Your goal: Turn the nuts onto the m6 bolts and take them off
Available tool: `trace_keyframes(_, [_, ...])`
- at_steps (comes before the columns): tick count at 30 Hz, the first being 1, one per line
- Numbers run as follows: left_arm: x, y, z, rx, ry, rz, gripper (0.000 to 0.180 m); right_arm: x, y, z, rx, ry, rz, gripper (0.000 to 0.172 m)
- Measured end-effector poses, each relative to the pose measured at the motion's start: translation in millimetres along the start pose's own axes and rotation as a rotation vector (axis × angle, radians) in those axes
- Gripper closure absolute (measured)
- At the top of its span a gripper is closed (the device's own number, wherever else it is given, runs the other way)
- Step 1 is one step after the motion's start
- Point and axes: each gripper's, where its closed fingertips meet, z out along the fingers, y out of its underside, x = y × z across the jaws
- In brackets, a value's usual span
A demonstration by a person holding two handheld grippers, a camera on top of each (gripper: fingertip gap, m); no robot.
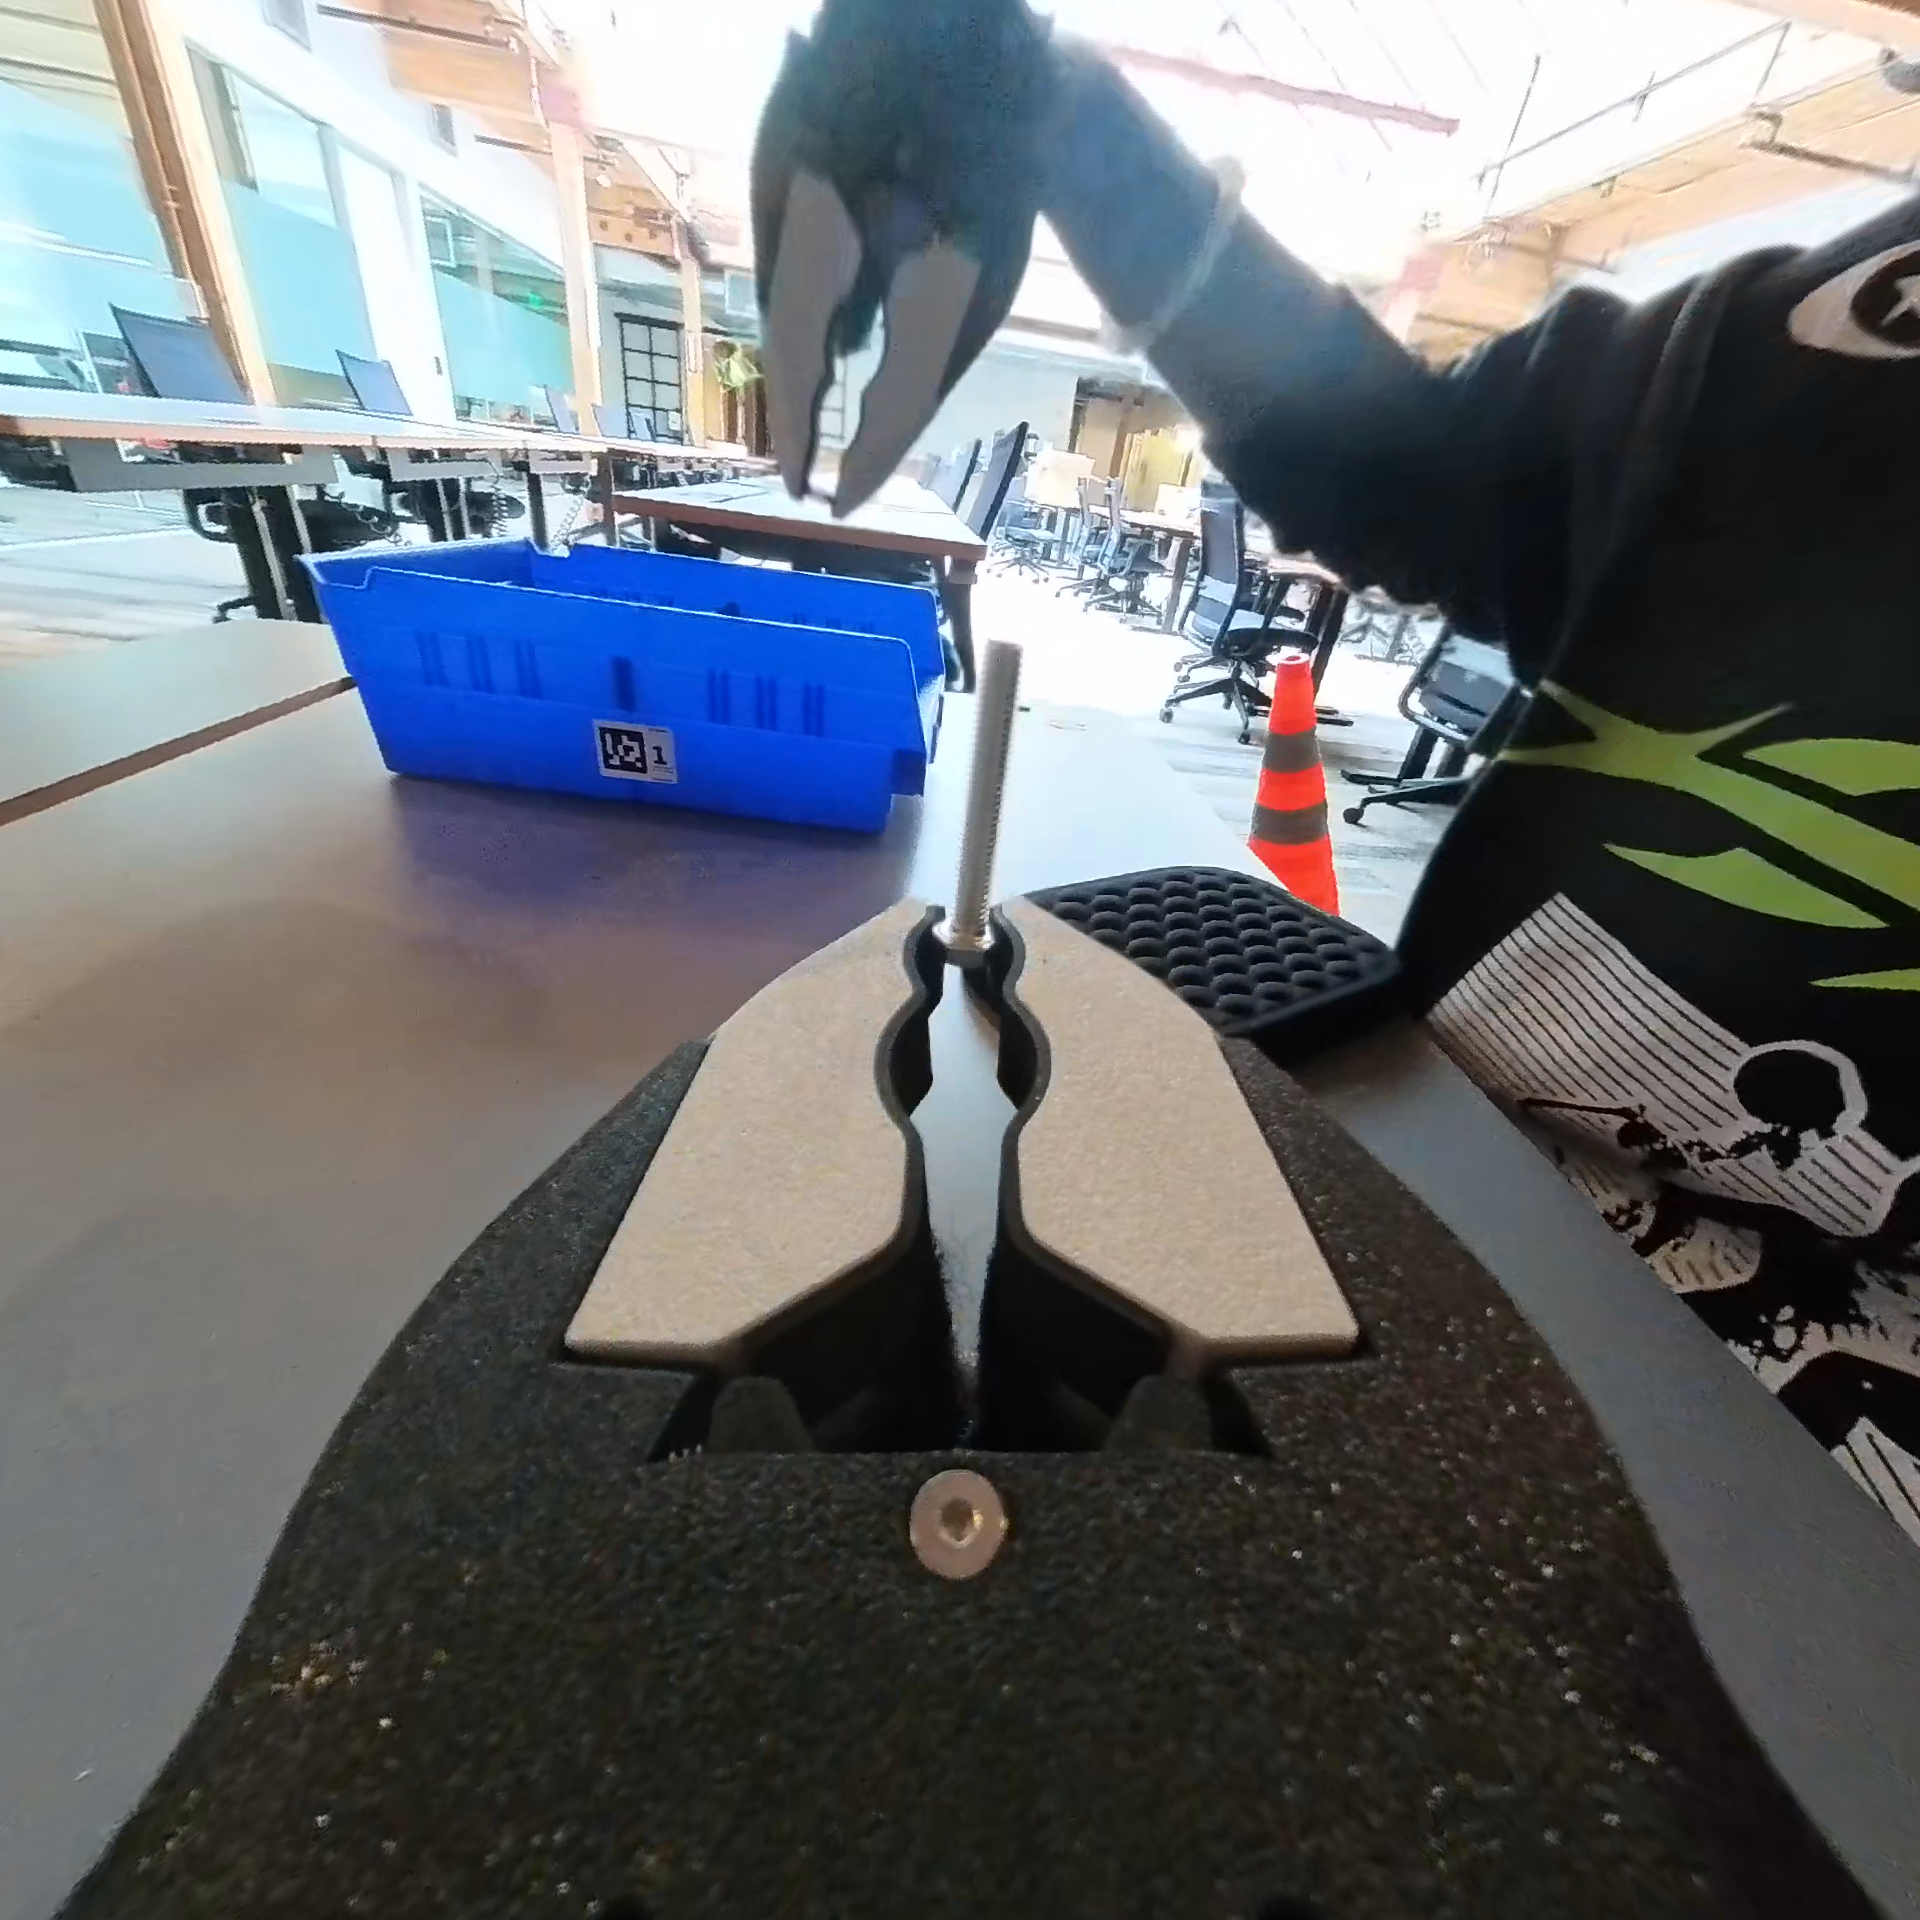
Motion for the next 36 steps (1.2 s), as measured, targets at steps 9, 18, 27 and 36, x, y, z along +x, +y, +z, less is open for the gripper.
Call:
trace_keyframes(9, [-2.0,1.3,0.7,-0.008,-0.031,0.011,0.173,-32.2,130.1,94.8,-0.084,-0.158,0.451,0.161])
trace_keyframes(18, [-1.1,2.2,1.5,-0.013,-0.027,0.014,0.173,-31.6,144.1,129.8,-0.102,-0.154,0.486,0.160])
trace_keyframes(27, [0.0,2.4,2.0,-0.016,-0.019,0.014,0.173,-30.0,145.3,129.6,-0.116,-0.155,0.523,0.137])
trace_keyframes(36, [1.9,3.7,3.0,-0.026,-0.009,0.023,0.173,19.9,94.1,31.5,0.070,0.224,0.578,0.138])
